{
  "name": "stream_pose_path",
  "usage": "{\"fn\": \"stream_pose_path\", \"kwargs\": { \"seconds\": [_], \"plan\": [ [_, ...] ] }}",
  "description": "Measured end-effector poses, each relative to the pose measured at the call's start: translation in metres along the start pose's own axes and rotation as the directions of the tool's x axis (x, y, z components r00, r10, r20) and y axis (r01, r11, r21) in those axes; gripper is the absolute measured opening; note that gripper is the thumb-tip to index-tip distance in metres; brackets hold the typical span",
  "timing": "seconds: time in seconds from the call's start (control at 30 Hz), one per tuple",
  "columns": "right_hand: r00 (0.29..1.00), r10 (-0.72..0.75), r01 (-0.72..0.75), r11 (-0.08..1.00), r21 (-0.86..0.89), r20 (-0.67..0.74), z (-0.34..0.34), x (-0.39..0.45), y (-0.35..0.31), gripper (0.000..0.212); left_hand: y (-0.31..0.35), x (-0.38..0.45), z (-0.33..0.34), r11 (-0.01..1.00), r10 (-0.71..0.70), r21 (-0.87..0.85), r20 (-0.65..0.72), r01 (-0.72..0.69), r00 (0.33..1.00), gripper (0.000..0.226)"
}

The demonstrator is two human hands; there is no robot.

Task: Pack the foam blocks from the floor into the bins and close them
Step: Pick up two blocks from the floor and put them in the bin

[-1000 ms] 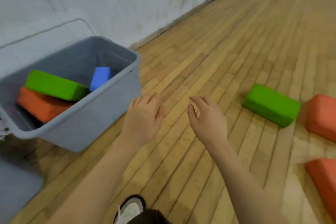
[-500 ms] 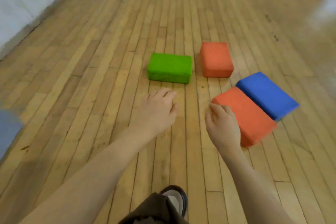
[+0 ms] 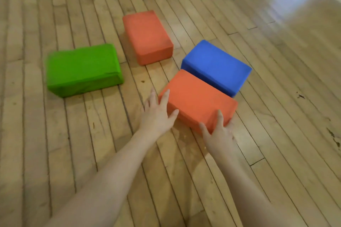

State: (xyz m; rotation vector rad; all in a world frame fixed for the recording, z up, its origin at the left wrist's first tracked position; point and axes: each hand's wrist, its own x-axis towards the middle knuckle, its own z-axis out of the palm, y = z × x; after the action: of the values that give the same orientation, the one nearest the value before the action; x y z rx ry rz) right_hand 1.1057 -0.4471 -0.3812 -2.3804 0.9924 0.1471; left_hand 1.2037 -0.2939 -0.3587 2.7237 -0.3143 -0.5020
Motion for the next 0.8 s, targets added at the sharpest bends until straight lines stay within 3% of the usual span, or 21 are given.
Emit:
{"fn": "stream_pose_path", "kwargs": {
  "seconds": [0.13, 0.23, 0.33, 0.4, 0.6, 0.7, 0.8],
  "plan": [
    [0.998, -0.048, 0.052, 0.986, 0.159, -0.029, 0.005, -0.003, 0.005, 0.071, -0.012, 0.013, 0.022, 0.978, 0.002, -0.208, 0.054, 0.009, 0.999, 0.081],
    [0.99, -0.122, 0.133, 0.973, 0.189, -0.073, 0.0, -0.016, 0.004, 0.071, -0.013, -0.002, 0.017, 0.912, 0.039, -0.405, -0.064, -0.062, 0.997, 0.086],
    [0.974, -0.2, 0.216, 0.96, 0.178, -0.105, -0.015, -0.032, -0.005, 0.07, -0.017, -0.032, 0.005, 0.891, 0.089, -0.424, -0.193, -0.165, 0.977, 0.087],
    [0.951, -0.275, 0.294, 0.945, 0.143, -0.141, -0.027, -0.04, -0.012, 0.065, -0.021, -0.051, -0.006, 0.909, 0.118, -0.363, -0.248, -0.205, 0.961, 0.091],
    [0.905, -0.389, 0.407, 0.91, 0.084, -0.173, -0.053, -0.059, -0.029, 0.052, -0.028, -0.088, -0.032, 0.983, 0.118, -0.098, -0.315, -0.156, 0.942, 0.108],
    [0.89, -0.43, 0.443, 0.894, 0.063, -0.151, -0.061, -0.066, -0.03, 0.052, -0.028, -0.095, -0.04, 0.955, 0.283, 0.201, -0.401, -0.217, 0.872, 0.105],
    [0.886, -0.448, 0.46, 0.883, 0.095, -0.121, -0.068, -0.069, -0.032, 0.054, -0.023, -0.098, -0.043, 0.872, 0.462, 0.394, -0.47, -0.29, 0.752, 0.099]
  ]
}}
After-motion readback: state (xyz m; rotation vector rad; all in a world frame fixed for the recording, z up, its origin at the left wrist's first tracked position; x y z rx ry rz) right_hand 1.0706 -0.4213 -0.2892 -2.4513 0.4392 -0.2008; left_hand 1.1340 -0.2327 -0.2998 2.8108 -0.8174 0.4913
